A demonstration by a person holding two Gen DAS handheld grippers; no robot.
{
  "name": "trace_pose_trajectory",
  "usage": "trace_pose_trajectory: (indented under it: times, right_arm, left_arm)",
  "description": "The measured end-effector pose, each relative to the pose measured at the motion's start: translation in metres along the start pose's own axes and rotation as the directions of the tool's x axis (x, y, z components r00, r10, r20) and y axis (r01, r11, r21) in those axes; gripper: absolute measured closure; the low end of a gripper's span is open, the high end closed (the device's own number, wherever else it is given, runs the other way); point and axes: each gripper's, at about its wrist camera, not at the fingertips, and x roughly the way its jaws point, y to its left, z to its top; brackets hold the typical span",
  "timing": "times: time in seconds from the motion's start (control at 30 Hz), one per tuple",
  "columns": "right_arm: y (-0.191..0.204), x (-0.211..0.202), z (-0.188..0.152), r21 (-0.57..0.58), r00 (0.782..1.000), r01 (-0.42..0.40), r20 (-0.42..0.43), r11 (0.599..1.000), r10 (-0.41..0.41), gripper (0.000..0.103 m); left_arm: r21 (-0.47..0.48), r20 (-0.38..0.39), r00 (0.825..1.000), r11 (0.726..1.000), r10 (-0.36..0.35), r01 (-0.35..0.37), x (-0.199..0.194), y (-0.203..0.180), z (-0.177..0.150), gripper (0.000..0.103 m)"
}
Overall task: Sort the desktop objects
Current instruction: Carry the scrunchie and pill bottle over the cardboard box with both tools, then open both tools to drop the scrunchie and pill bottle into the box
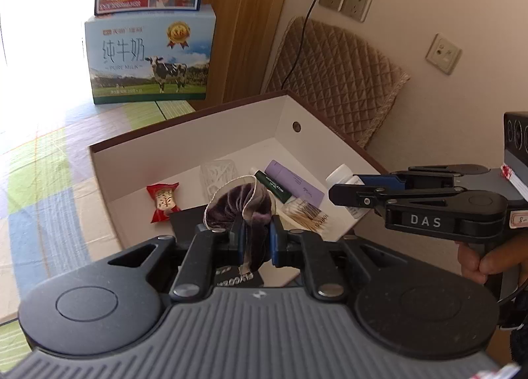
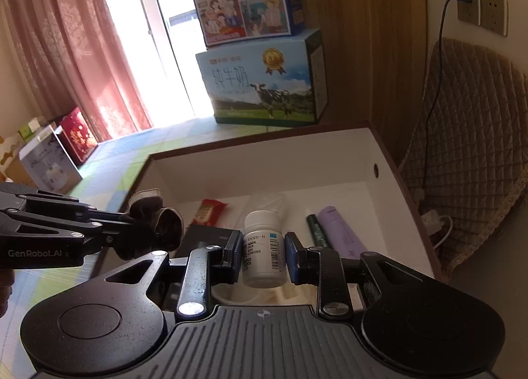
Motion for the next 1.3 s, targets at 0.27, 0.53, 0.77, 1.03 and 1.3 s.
trace_pose_trajectory:
  times: [0.27, 0.53, 0.77, 1.03, 1.3]
  right_arm:
    - [-0.023, 0.043, 0.015, -0.041, 0.998, 0.015, -0.068, 0.999, -0.017, 0.079]
    - [-0.034, 0.082, 0.033, -0.056, 0.993, 0.001, -0.114, 0.998, -0.007, 0.079]
    - [-0.04, 0.114, 0.044, -0.08, 0.985, 0.0, -0.17, 0.997, -0.014, 0.079]
    - [-0.044, 0.127, 0.046, -0.068, 0.982, -0.003, -0.188, 0.998, -0.01, 0.078]
    - [-0.047, 0.129, 0.048, -0.06, 0.982, -0.002, -0.187, 0.998, -0.009, 0.078]
  left_arm:
    - [-0.013, -0.05, 0.998, 0.999, 0.034, -0.034, 0.051, 0.0, 0.024, 0.092]
    - [-0.03, -0.089, 0.989, 0.992, 0.118, -0.121, 0.086, 0.018, 0.041, 0.092]
    - [-0.05, -0.118, 0.98, 0.985, 0.161, -0.168, 0.105, 0.038, 0.049, 0.092]
    - [-0.069, -0.157, 0.969, 0.976, 0.192, -0.205, 0.128, 0.056, 0.056, 0.092]
    - [-0.077, -0.17, 0.967, 0.975, 0.192, -0.207, 0.14, 0.059, 0.056, 0.088]
